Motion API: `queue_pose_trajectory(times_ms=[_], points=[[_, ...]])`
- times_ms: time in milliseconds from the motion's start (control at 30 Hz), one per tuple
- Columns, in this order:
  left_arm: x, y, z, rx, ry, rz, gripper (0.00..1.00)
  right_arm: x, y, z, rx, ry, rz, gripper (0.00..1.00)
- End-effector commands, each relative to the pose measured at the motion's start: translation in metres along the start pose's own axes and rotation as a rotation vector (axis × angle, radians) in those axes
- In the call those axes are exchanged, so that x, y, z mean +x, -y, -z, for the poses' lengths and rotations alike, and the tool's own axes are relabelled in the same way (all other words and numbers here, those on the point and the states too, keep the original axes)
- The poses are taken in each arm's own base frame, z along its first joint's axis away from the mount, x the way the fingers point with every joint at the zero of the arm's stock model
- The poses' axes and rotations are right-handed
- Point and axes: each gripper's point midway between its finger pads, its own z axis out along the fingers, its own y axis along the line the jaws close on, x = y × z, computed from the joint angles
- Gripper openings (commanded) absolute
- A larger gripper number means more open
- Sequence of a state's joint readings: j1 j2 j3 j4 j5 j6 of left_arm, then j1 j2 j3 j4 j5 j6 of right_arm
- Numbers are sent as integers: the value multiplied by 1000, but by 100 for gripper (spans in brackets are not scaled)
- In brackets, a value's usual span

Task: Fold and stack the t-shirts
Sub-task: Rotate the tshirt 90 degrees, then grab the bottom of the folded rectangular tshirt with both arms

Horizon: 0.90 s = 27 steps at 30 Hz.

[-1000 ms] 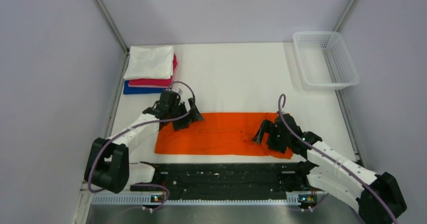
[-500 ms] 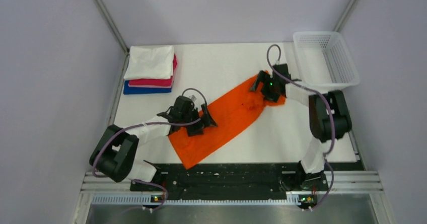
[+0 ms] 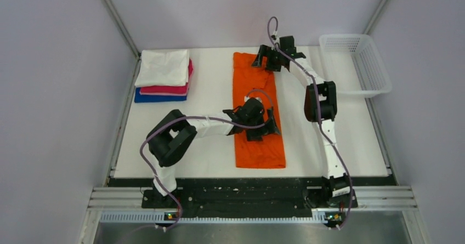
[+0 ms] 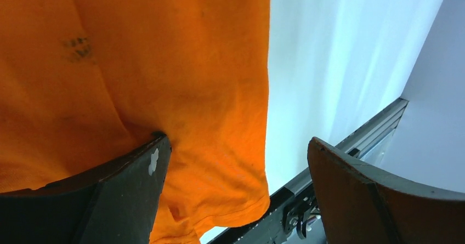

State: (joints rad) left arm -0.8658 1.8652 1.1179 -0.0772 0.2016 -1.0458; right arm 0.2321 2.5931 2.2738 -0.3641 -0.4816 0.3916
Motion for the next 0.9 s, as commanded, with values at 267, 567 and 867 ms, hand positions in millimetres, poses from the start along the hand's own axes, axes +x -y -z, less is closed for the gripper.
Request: queue_pose_trajectory(times_ms=[267, 567, 867], points=[[-14, 7, 91, -78, 190, -211, 99, -94, -57, 139, 176, 229, 118, 99], [32, -75, 124, -194, 172, -161, 96, 109, -30, 238, 309, 163, -127, 98], [69, -91, 101, -179, 20, -161, 71, 292, -62, 283, 234, -42, -181, 91]])
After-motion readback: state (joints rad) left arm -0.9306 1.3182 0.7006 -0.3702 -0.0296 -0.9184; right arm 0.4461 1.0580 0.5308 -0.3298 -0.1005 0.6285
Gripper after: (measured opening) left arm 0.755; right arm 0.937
